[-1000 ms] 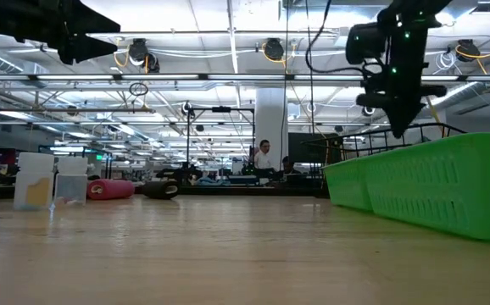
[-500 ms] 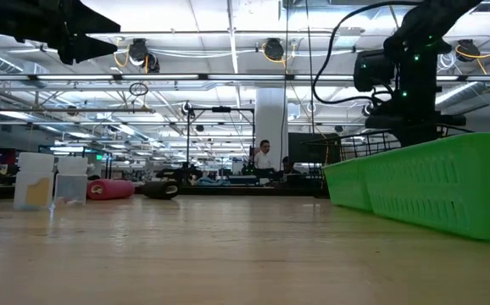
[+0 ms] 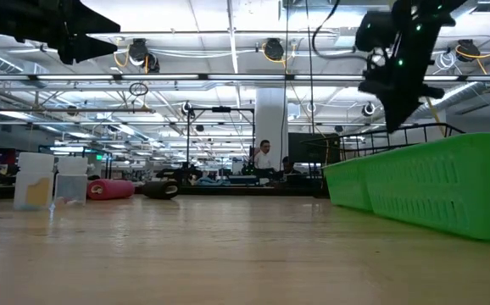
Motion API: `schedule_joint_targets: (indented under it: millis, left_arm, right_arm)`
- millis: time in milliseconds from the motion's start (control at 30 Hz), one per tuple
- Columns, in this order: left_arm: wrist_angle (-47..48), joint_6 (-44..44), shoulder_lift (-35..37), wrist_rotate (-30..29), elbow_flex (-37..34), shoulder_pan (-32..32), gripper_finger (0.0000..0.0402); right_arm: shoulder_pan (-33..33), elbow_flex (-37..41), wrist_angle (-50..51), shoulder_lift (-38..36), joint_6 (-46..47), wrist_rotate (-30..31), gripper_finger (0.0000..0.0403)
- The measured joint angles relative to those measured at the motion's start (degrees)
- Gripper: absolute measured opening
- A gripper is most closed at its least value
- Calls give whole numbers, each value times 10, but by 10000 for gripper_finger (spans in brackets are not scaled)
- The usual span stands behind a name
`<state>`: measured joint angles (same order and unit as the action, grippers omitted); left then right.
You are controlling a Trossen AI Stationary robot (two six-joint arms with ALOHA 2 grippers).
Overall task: Pick & Place Medicine items
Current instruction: Put the brown bandage into the top green basket
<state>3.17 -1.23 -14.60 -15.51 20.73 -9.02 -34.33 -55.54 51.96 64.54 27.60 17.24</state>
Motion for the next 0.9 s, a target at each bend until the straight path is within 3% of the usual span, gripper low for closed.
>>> schedule_joint_targets:
  millis: [200,567,733,900]
  left_arm:
    - [0,0,0,0,0,0,377]
    - [0,0,0,0,0,0,382]
    - [0,0,0,0,0,0,374]
    - [0,0,0,0,0,0,370]
  right_arm:
    - [48,20,-175,-79,-87,-7,0]
    - [248,164,-622,-125,-294,-18,0]
    - [314,214,-672,-137,-333,-45,0]
    - [364,265,-672,-194,-330,-39,0]
